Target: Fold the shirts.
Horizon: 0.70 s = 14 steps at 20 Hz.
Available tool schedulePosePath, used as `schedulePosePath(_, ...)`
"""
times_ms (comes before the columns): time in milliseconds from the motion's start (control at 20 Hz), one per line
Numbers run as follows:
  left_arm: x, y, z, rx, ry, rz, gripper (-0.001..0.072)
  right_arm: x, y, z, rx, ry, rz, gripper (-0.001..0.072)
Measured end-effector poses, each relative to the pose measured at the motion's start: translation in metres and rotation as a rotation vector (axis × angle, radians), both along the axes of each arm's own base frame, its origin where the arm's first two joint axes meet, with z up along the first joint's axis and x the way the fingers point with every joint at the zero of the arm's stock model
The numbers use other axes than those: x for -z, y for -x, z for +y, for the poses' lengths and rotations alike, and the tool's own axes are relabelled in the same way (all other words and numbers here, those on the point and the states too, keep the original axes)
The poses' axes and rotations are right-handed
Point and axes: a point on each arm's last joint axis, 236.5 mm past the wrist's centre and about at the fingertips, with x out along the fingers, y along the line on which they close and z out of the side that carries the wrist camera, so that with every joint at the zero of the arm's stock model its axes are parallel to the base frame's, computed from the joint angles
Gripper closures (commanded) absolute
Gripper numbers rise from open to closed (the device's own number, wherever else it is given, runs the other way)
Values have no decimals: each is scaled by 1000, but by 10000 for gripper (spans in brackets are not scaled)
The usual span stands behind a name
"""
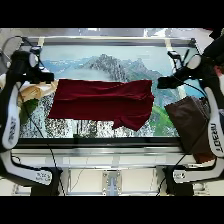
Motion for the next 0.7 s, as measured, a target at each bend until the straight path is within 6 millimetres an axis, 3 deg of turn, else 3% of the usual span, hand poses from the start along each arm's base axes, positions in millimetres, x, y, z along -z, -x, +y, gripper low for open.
schedulePosePath(100, 9, 49, 25, -114, 24, -5, 210, 10, 46, -27, 82, -11, 57, 335)
schedulePosePath(150, 22, 77, 35, -187, 48, -3, 211, 21, 69, -30, 124, -47, 76, 282)
schedulePosePath(250, 60, 132, 38, -349, 161, -23, 211, 50, 108, -9, 222, -200, 87, 255)
schedulePosePath(350, 92, 165, 20, -480, 342, -43, 211, 73, 131, 16, 329, -354, 75, 255)
schedulePosePath(400, 105, 175, 8, -534, 452, -51, 210, 80, 138, 26, 373, -420, 66, 255)
schedulePosePath(500, 115, 174, -5, -620, 631, -100, 209, 85, 143, 41, 429, -517, 48, 255)
schedulePosePath(700, 123, 163, -10, -738, 841, -176, 211, 81, 140, 51, 485, -617, 12, 256)
